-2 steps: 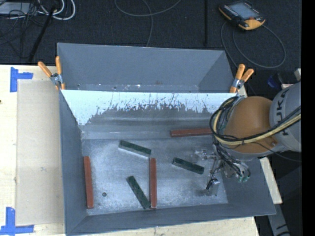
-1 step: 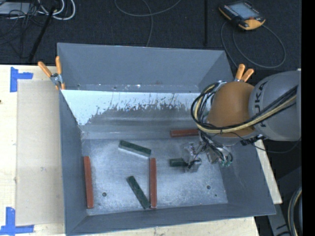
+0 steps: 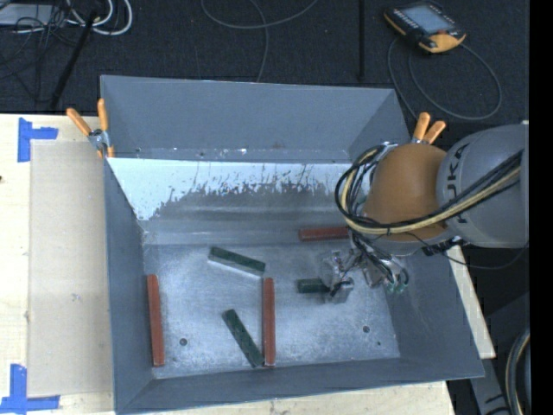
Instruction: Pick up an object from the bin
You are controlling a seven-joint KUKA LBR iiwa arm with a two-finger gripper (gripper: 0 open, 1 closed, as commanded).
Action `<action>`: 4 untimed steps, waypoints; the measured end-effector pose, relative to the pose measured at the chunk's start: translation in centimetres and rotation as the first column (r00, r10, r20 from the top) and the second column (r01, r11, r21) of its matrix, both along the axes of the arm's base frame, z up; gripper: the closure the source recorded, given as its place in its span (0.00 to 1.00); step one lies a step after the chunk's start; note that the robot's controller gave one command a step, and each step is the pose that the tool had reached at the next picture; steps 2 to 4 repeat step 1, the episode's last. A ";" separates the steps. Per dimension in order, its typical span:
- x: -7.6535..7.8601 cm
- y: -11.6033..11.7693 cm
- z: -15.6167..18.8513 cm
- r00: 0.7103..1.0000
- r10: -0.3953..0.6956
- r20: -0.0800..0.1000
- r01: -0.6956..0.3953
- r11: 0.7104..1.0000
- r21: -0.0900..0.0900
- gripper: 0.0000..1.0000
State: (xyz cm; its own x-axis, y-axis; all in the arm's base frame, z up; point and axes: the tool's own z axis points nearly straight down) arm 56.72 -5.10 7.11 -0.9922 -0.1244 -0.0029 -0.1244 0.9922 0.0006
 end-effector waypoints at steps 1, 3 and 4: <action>-3.2 0.0 14.1 1.000 0.003 -0.002 -0.003 1.000 -0.001 1.00; -3.2 0.0 14.1 1.000 0.003 -0.002 -0.003 1.000 -0.001 1.00; -3.2 0.0 14.1 1.000 0.003 -0.002 -0.003 1.000 -0.001 1.00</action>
Offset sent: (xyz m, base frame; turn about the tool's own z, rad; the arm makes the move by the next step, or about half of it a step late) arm 0.0000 0.0000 0.0000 0.0000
